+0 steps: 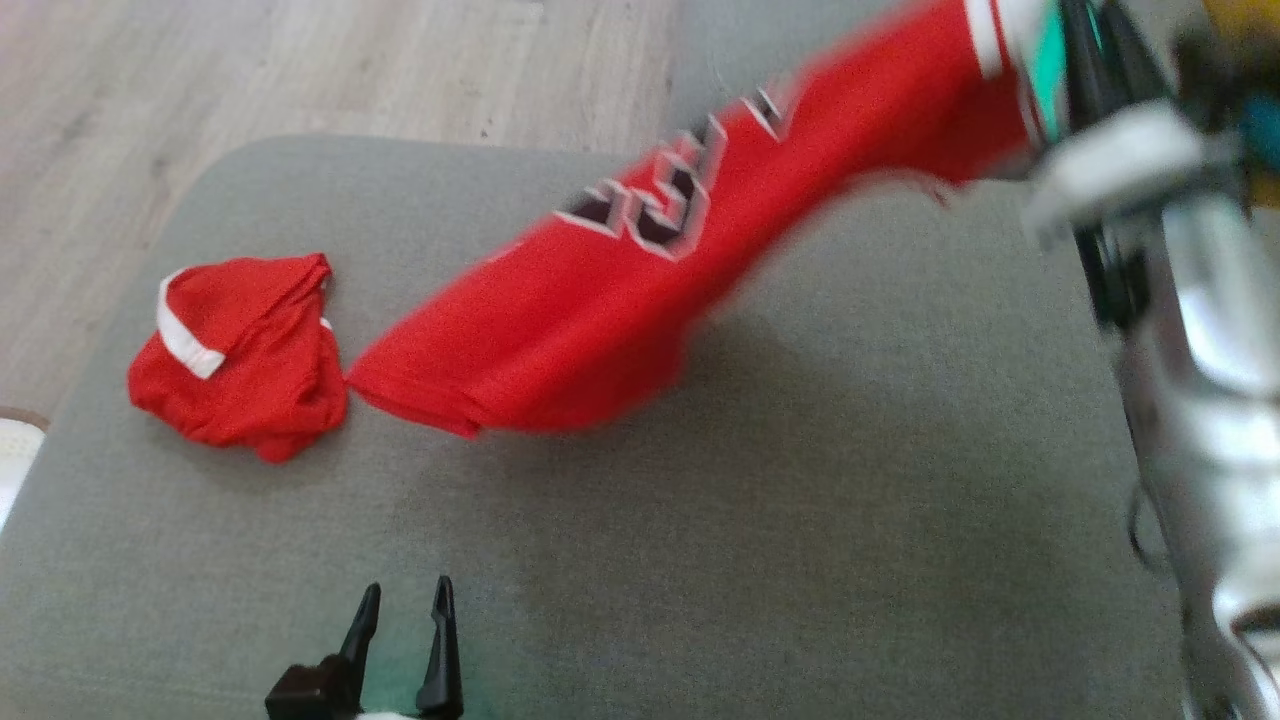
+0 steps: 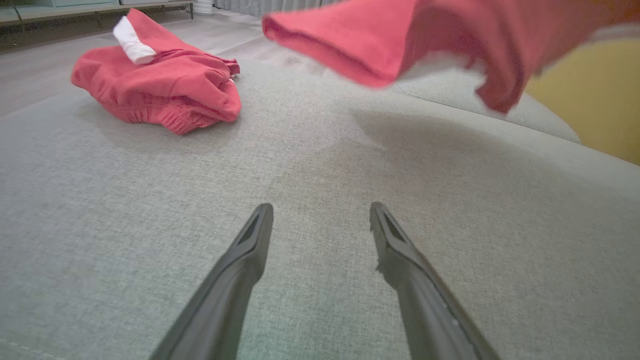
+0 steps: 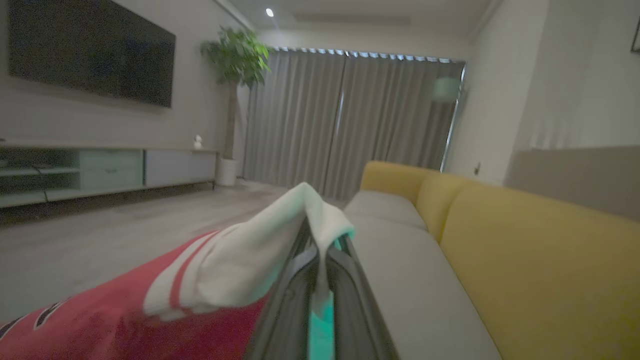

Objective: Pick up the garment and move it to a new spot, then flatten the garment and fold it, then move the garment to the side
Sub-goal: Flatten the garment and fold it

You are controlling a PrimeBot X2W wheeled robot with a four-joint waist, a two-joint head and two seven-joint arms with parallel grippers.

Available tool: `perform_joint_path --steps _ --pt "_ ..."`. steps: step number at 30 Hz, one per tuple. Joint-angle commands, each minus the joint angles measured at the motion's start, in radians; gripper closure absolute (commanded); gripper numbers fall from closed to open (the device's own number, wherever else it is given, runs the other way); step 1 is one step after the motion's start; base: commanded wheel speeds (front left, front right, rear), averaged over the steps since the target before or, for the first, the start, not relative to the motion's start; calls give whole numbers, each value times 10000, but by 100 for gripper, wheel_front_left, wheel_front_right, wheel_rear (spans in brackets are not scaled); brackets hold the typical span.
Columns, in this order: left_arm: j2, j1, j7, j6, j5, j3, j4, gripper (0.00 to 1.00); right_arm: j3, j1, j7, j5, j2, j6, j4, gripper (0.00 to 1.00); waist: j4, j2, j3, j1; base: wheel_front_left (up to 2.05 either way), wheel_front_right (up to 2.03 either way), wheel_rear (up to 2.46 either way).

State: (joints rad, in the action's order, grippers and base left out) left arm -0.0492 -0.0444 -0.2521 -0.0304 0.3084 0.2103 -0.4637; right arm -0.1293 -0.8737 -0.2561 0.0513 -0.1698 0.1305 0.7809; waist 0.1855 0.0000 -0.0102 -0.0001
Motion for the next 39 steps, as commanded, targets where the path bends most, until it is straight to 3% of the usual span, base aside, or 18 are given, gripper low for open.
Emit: perform_joint_path --steps 1,4,5,6,11,16,21,32,39 --pt "-11 418 -97 11 -22 -304 359 0 87 238 -55 -179 -20 2 -28 100 -155 0 204 1 0 0 0" --pt "-11 647 -97 -6 19 -216 399 0 800 1383 -55 -647 -439 2 793 100 -315 0 503 1 0 0 0" --pt "-11 718 -97 -15 28 -192 401 0 986 1771 -55 -844 -544 2 984 55 -372 0 580 1 0 0 0" --pt "-11 789 -97 -28 22 -165 401 0 1198 2146 -55 -962 -572 2 1140 0 -433 0 657 1 0 0 0" --pt "-11 1019 -97 -51 21 -97 425 0 1701 3723 -56 -1362 -198 2 99 0 -820 0 862 1 0 0 0" --pt "-11 1191 -97 -126 279 -6 381 0 1297 5200 -56 -1190 542 2 -1886 0 -1246 0 946 1 0 0 0" --pt "-11 1643 -97 -394 1130 303 61 0 815 6113 -56 -782 942 2 -2985 0 -1634 0 1209 1 0 0 0" --pt "-10 2936 -97 -959 2561 1729 -1495 0 217 6160 -56 -408 1171 2 -3484 0 -2273 0 1948 1 0 0 0" --pt "-10 3164 -97 -997 2697 1905 -1063 0 210 6144 -57 -339 1188 2 -3553 0 -2375 0 2083 1 0 0 0"
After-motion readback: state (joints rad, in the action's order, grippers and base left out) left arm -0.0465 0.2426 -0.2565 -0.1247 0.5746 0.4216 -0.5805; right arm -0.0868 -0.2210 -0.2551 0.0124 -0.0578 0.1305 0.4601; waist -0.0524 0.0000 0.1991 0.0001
